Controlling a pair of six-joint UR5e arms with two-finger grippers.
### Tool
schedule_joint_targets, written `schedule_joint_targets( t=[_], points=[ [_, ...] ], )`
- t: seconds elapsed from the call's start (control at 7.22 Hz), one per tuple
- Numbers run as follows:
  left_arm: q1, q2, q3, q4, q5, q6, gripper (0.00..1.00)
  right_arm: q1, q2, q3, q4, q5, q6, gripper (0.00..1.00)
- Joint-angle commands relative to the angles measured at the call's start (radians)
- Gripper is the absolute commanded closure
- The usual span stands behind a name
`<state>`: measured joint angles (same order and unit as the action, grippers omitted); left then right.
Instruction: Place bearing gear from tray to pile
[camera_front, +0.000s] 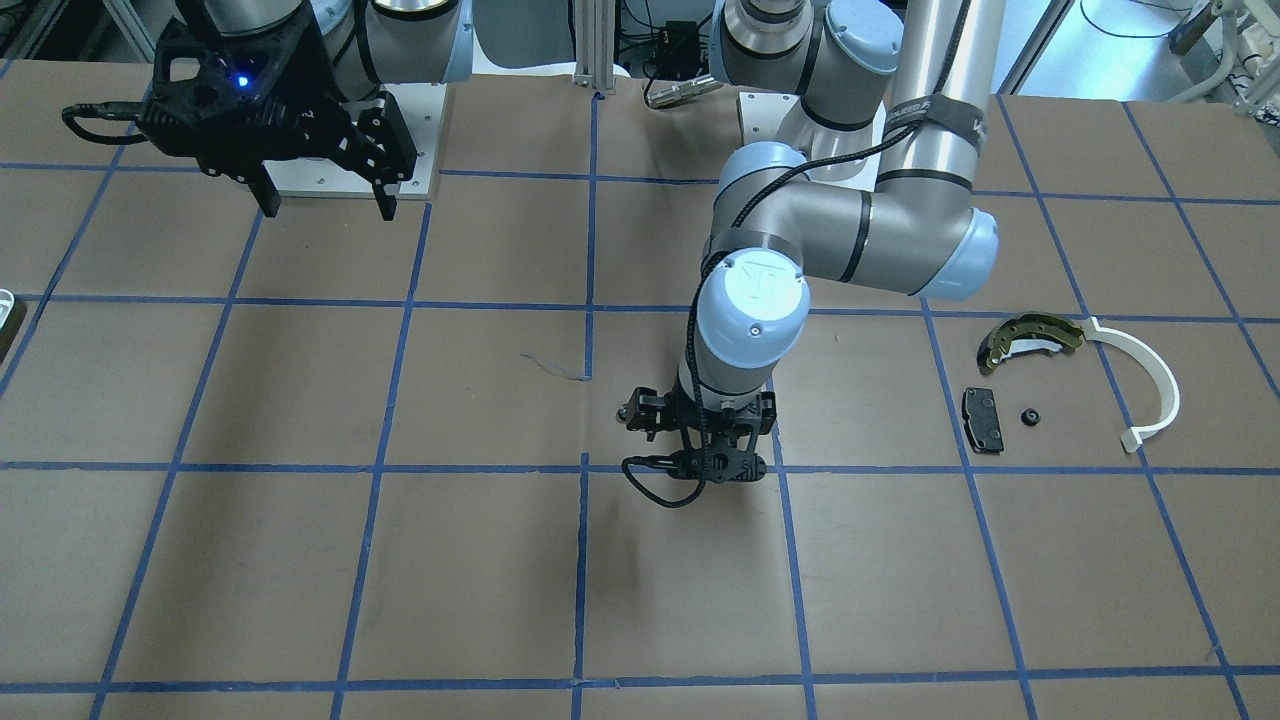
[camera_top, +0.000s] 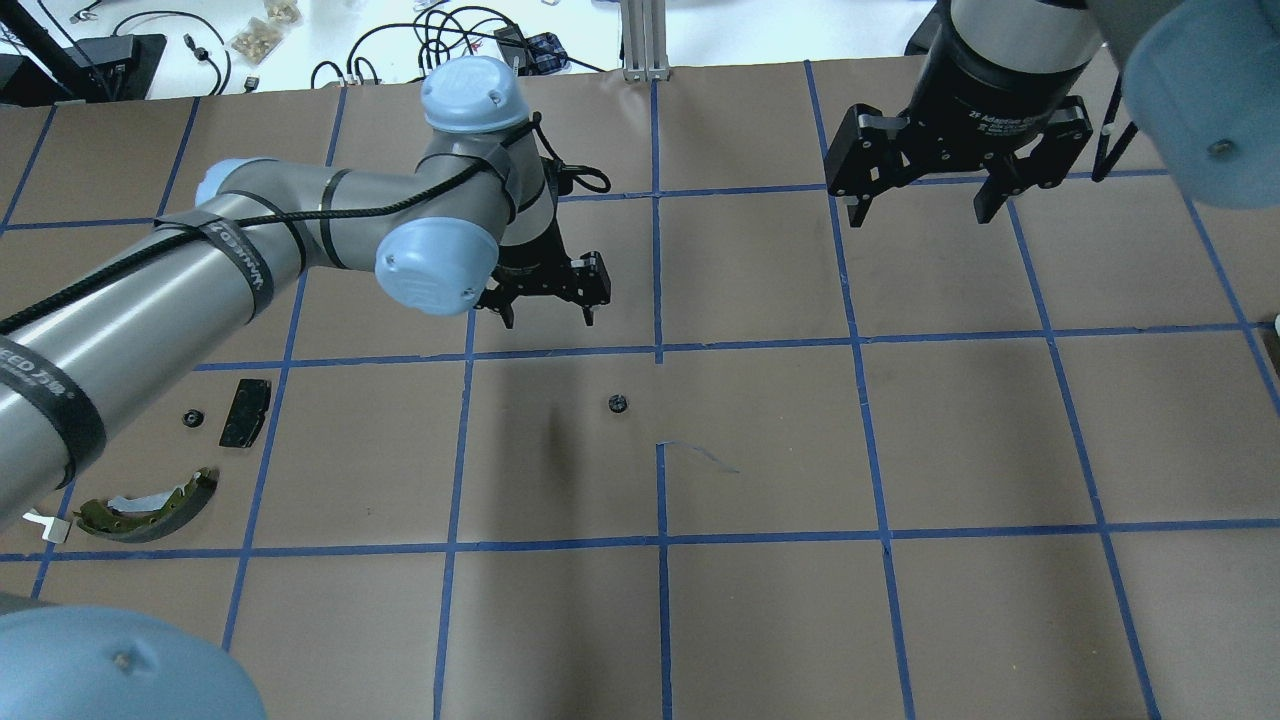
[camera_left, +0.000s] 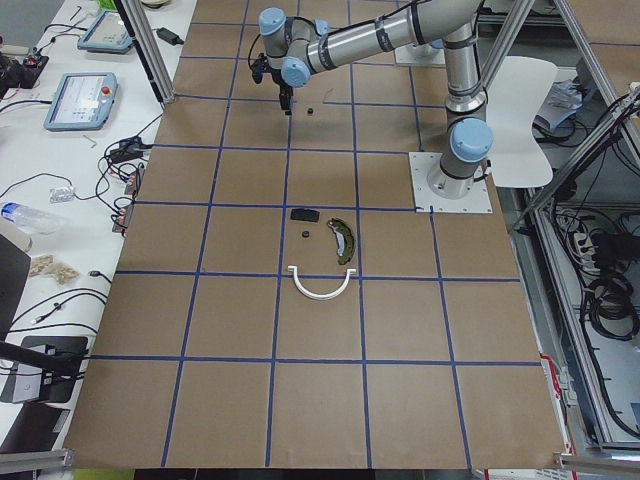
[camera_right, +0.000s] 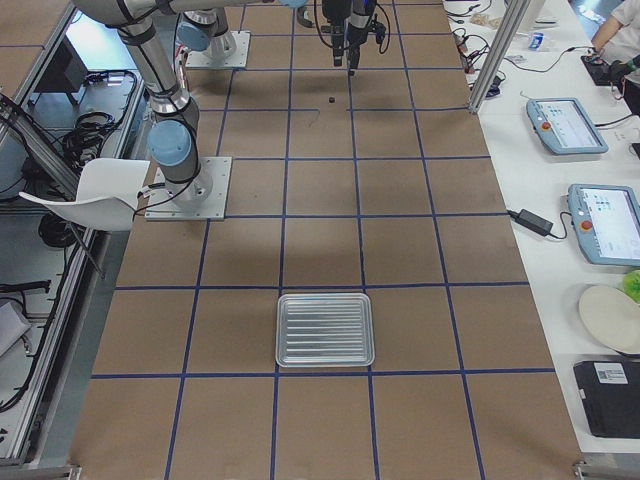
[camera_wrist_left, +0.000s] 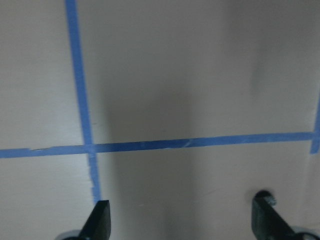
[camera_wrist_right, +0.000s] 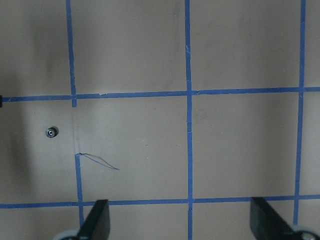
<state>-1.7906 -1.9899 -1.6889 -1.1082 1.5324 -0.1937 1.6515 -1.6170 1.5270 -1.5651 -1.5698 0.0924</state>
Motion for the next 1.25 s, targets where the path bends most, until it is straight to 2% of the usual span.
schedule_joint_targets(
  t=[0.0, 0.14, 0.55, 0.83, 0.97, 1.11],
  points=[
    [-0.062, -0.016, -0.111, 0.190, 0.000, -0.082, 0.00, 0.001, -0.004, 0.004, -0.128, 0.004, -0.005, 0.00],
    [-0.070, -0.021, -0.159, 0.270, -0.005, -0.107, 0.00, -0.001, -0.003, 0.004, -0.131, 0.004, -0.006, 0.00],
    [-0.076, -0.030, -0.186, 0.274, -0.038, -0.124, 0.00, -0.006, 0.002, 0.004, -0.107, 0.014, 0.004, 0.00],
    [-0.082, -0.030, -0.199, 0.255, -0.034, -0.118, 0.00, -0.071, 0.002, 0.002, -0.030, 0.016, 0.003, 0.00],
    [-0.081, -0.030, -0.204, 0.255, -0.034, -0.110, 0.00, -0.067, -0.004, 0.002, -0.009, 0.014, 0.006, 0.00],
    [-0.081, -0.029, -0.201, 0.257, -0.035, -0.110, 0.10, -0.064, -0.004, 0.002, -0.009, 0.019, 0.010, 0.00]
  ],
)
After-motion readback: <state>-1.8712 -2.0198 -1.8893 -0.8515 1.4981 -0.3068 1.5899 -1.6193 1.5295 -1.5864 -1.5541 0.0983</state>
